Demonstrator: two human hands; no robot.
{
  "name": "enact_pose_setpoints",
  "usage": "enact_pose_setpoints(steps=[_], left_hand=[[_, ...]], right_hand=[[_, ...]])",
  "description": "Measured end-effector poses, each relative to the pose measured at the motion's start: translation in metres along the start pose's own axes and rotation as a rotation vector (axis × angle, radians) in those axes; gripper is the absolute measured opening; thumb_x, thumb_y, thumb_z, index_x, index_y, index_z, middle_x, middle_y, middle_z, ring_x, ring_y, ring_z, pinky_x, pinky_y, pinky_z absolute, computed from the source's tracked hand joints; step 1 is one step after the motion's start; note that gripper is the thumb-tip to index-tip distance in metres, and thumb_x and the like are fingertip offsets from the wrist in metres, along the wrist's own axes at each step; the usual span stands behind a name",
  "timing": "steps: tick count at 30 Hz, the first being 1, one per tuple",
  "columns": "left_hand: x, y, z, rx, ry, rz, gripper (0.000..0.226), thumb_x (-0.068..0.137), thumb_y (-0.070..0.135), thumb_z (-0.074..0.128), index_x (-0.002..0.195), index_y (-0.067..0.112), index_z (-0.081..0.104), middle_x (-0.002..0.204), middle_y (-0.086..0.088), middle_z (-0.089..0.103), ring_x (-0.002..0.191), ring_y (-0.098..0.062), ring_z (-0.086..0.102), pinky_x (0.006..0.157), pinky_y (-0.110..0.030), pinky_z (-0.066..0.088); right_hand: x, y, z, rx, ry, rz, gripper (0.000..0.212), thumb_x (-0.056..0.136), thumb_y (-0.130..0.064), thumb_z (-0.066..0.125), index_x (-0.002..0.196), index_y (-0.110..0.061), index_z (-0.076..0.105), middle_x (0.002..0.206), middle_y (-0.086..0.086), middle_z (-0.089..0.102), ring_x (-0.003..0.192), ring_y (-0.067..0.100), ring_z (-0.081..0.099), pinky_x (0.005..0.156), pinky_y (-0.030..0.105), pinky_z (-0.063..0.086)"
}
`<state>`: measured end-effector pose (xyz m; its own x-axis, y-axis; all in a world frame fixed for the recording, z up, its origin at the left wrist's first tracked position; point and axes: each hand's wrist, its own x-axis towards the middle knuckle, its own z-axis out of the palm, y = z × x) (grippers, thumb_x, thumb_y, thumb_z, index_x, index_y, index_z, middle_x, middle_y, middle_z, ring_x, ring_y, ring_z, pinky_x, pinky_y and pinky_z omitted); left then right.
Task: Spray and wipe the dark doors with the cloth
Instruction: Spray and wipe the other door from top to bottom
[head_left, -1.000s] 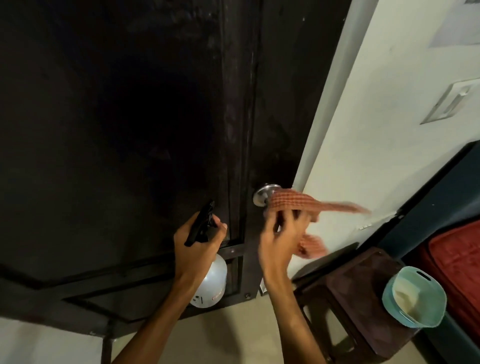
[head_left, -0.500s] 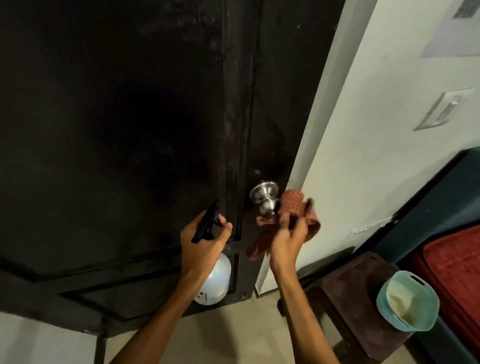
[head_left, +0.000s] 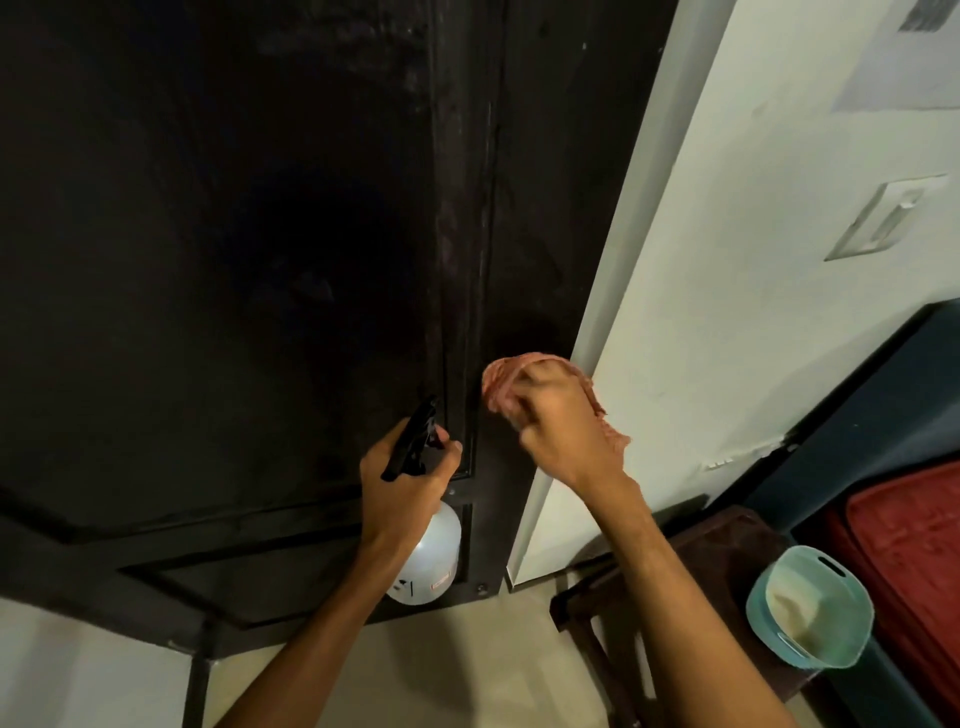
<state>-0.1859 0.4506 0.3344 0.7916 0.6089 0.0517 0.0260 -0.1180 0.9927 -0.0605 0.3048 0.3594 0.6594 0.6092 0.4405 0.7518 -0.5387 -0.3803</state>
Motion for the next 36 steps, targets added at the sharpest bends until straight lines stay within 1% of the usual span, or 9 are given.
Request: enact_pose_setpoints(steps=[4,9,13,18,23,26,28,32,36], left_hand=[[0.001,0.006,0.000,-0.011,0.010,0.046,0.010,0.090,0.008,0.076,0.085,0.014,0.070,0.060,0.010,0.060,0.051,-0.005,0.056,0.049,-0.018,0.045],[-0.007,0.004,-0.007,-0.049,0.050,0.028,0.010,0.090,0.006,0.075,0.087,0.013,0.070,0.061,0.012,0.061,0.049,-0.003,0.055,0.052,-0.016,0.044],[-0.011,0.005,-0.009,-0.040,0.070,0.009,0.017,0.089,0.004,0.076,0.084,0.020,0.070,0.061,0.014,0.062,0.050,-0.003,0.056,0.054,-0.016,0.044],[-0.014,0.005,-0.014,0.010,0.067,0.038,0.020,0.089,0.005,0.076,0.083,0.023,0.069,0.059,0.017,0.062,0.052,-0.001,0.058,0.056,-0.017,0.045],[-0.014,0.009,-0.026,-0.029,0.075,0.037,0.007,0.091,0.006,0.074,0.089,0.009,0.069,0.061,0.009,0.060,0.044,-0.005,0.050,0.045,-0.017,0.042],[-0.011,0.010,-0.035,-0.031,0.096,0.054,0.005,0.092,0.008,0.074,0.091,0.008,0.069,0.068,-0.005,0.062,0.043,-0.006,0.049,0.045,-0.019,0.042],[-0.008,0.008,-0.041,-0.023,0.114,0.062,0.006,0.091,0.007,0.075,0.089,0.009,0.069,0.077,-0.011,0.067,0.044,-0.006,0.050,0.047,-0.018,0.043],[-0.013,-0.004,-0.049,-0.030,0.125,0.008,0.009,0.090,0.008,0.077,0.088,0.014,0.071,0.075,0.001,0.068,0.053,-0.005,0.057,0.061,-0.022,0.047],[-0.017,-0.011,-0.050,-0.052,0.118,-0.052,0.011,0.087,0.018,0.081,0.095,0.017,0.073,0.078,0.003,0.067,0.062,-0.026,0.059,0.075,-0.049,0.054]], right_hand=[[0.008,0.012,-0.011,1.322,0.593,0.649,0.017,0.097,0.006,0.050,0.101,0.001,0.066,0.095,0.003,0.070,0.085,0.017,0.069,0.083,0.033,0.057],[-0.008,-0.009,0.036,1.832,0.605,0.949,0.022,0.103,-0.012,0.049,0.119,-0.003,0.063,0.097,0.009,0.071,0.076,0.019,0.071,0.061,0.032,0.058],[-0.029,-0.014,0.053,2.431,0.452,1.008,0.042,0.100,-0.027,0.053,0.134,-0.004,0.061,0.120,0.020,0.067,0.105,0.030,0.067,0.099,0.042,0.051],[-0.034,-0.026,0.052,2.511,0.651,1.163,0.042,0.090,-0.018,0.050,0.126,0.000,0.064,0.123,0.025,0.068,0.116,0.033,0.063,0.117,0.040,0.036],[-0.044,-0.011,0.041,2.273,0.848,1.081,0.017,0.096,-0.018,0.050,0.101,-0.012,0.065,0.097,0.008,0.067,0.084,0.021,0.067,0.095,0.030,0.049],[-0.038,-0.014,0.032,1.755,0.932,0.872,0.018,0.099,-0.023,0.057,0.105,-0.013,0.071,0.104,0.004,0.070,0.100,0.023,0.070,0.096,0.040,0.051],[-0.026,-0.015,0.033,1.097,0.773,0.645,0.025,0.093,-0.023,0.065,0.114,-0.010,0.072,0.127,0.011,0.061,0.125,0.033,0.056,0.112,0.049,0.039],[-0.015,-0.029,0.046,-0.320,0.167,0.157,0.047,0.067,-0.014,0.081,0.113,-0.016,0.072,0.135,0.013,0.049,0.124,0.036,0.040,0.101,0.053,0.031],[-0.029,-0.026,0.066,-0.450,0.038,-0.004,0.042,0.066,-0.005,0.078,0.107,-0.012,0.075,0.127,0.012,0.062,0.122,0.034,0.050,0.105,0.052,0.031]])
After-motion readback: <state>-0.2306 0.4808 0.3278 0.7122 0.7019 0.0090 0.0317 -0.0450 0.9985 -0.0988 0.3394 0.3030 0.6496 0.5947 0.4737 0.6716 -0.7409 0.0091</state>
